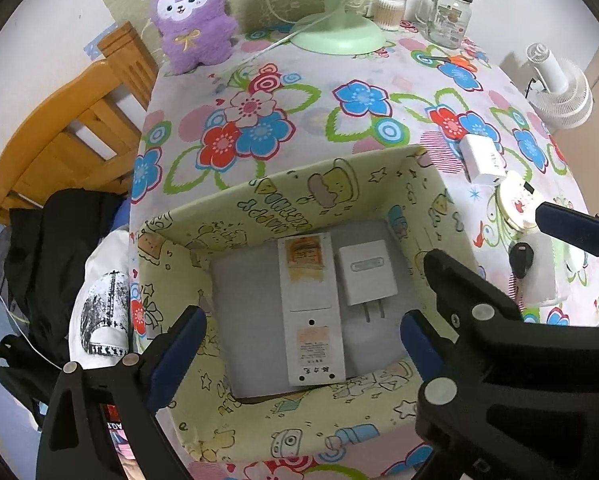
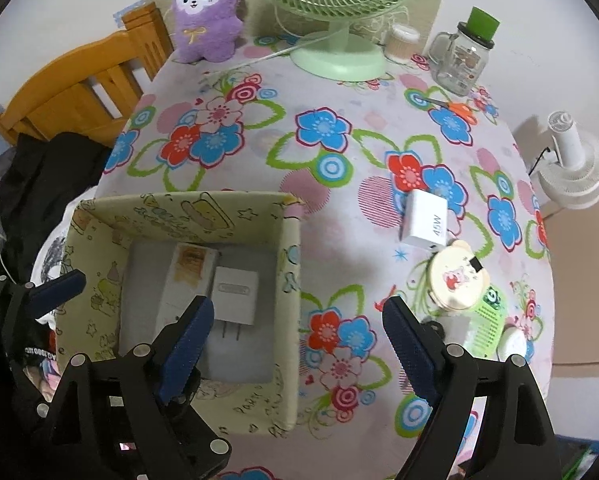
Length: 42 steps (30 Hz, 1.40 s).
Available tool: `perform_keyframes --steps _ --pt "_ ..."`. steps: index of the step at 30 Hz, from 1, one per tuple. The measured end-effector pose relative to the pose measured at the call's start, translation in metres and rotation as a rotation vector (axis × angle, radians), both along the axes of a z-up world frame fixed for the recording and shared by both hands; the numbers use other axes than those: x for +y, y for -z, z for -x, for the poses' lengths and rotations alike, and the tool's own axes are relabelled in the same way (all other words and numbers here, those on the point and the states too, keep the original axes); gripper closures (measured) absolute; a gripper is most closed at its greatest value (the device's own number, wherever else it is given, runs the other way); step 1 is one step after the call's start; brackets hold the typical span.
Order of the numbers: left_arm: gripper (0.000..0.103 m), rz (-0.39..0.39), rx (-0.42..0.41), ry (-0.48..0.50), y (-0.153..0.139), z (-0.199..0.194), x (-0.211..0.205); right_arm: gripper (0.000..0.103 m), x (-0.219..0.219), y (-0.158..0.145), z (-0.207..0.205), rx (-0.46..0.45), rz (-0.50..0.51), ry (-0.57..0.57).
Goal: Organize rigid objects
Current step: 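Withdraw both grippers from the yellow box back over the remaining items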
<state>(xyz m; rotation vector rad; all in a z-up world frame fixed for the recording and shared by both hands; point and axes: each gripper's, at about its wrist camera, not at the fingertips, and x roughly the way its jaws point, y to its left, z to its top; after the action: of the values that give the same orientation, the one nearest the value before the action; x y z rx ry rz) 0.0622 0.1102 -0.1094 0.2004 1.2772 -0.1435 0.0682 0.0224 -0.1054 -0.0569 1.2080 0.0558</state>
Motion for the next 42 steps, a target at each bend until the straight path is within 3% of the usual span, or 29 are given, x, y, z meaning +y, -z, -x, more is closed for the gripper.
perform_keyframes --steps 20,42 --pt "0.004 0.052 -0.028 0.061 -0.024 0.007 -0.063 0.015 -0.075 -0.014 0.012 -0.034 -0.007 0.058" --pt "0.004 0.068 0.021 0.150 -0.012 0.011 -0.154 0.015 -0.166 -0.001 0.023 0.017 0.000 0.137"
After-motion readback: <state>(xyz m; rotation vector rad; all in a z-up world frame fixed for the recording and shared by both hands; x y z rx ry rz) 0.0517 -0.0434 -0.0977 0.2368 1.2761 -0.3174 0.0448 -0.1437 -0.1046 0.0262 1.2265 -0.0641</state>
